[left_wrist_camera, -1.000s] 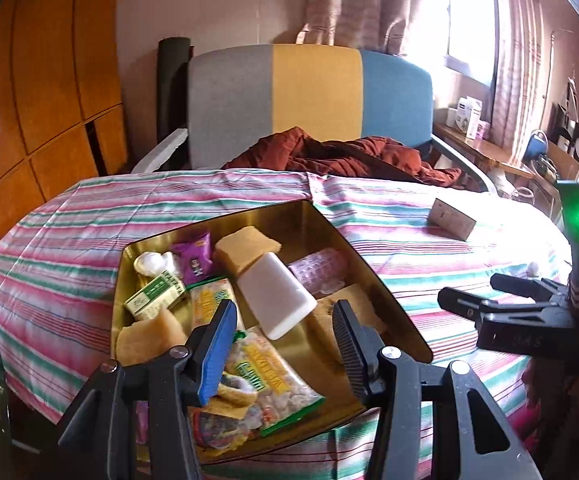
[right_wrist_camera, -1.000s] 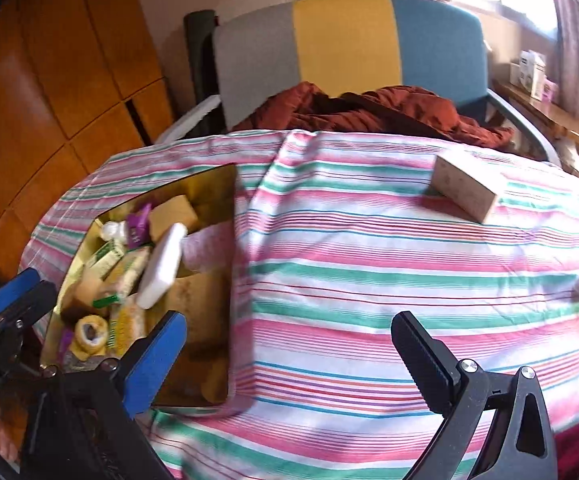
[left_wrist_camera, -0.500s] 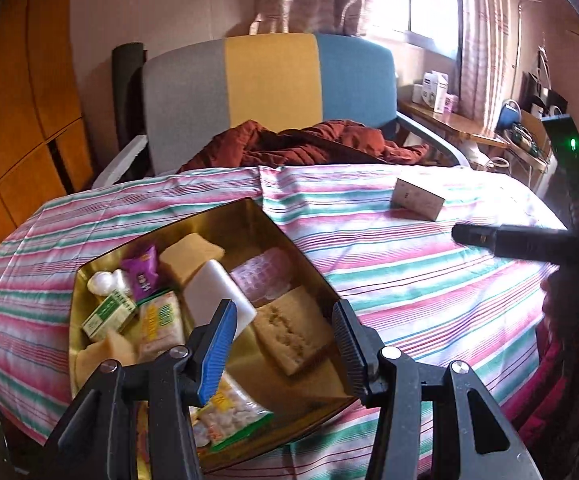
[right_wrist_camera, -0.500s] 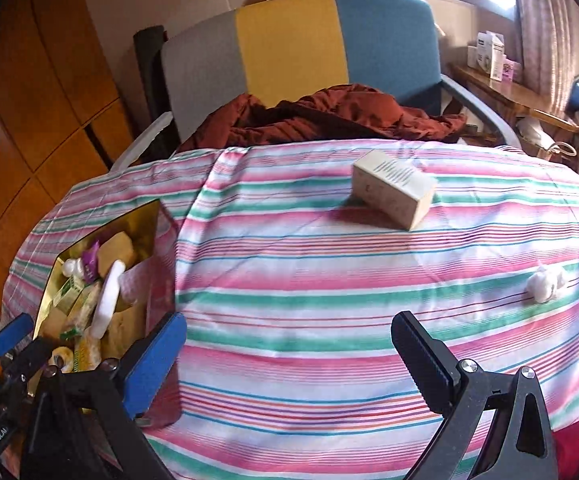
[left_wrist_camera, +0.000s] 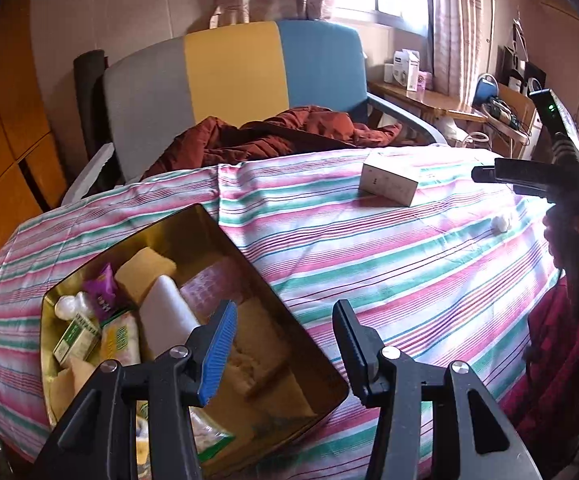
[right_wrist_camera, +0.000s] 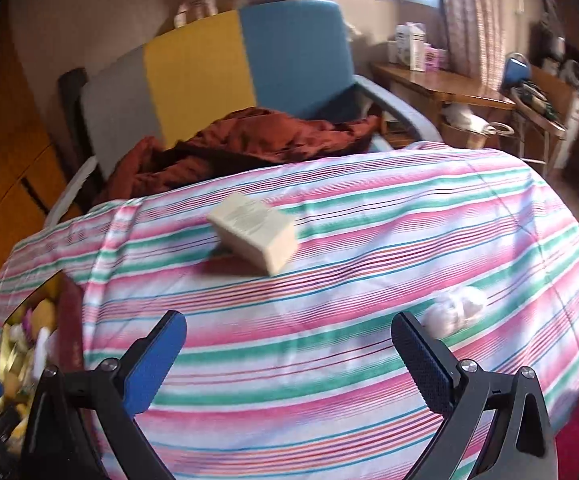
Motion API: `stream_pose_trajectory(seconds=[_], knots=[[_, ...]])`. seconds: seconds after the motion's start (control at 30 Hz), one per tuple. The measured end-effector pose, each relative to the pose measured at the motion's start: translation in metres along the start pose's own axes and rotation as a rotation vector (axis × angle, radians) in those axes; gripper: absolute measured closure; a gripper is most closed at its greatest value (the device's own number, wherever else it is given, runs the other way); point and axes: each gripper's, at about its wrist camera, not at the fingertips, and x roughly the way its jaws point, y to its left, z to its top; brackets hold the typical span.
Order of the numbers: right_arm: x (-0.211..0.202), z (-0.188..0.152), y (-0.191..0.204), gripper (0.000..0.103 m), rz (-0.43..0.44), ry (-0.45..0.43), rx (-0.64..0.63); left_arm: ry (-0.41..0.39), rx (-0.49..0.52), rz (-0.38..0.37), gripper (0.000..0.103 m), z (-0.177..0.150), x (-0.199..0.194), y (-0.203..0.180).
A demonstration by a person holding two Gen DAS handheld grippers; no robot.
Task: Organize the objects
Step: 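Move both open tools back toward the beige box and white bag bundle, then grasp the beige printed box with the left tool while the right tool approaches the bag bundle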
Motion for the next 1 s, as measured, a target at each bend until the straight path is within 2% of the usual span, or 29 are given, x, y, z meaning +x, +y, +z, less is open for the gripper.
stream_pose_trajectory(seconds=[0.07,0.2,0.33,0.53,0.73,0.93,1.0], knots=[[0.009,0.004,-0.022,0.000,-0.048,0.000,0.045,0.006,0.013,-0.006,0.053,0.005,0.005,-0.006],[0.020,0.002,-0.066,0.000,-0.080,-0.006,0.186,0.021,0.031,-0.026,0.053,0.016,0.015,-0.017],[0.027,-0.002,-0.098,0.000,-0.050,0.017,0.350,0.034,0.050,-0.053,0.053,0.028,0.028,-0.033],[0.021,-0.006,-0.123,0.000,-0.036,0.001,0.489,0.083,0.052,-0.128,0.053,0.048,0.056,-0.058],[0.020,-0.009,-0.133,0.000,-0.018,0.003,0.557,0.133,0.041,-0.168,0.053,0.072,0.087,-0.079],[0.018,-0.008,-0.129,0.000,0.020,-0.003,0.550,0.204,-0.046,-0.246,0.053,0.107,0.129,-0.095],[0.018,-0.008,-0.128,0.000,0.035,-0.002,0.546,0.233,-0.111,-0.287,0.052,0.121,0.146,-0.098]])
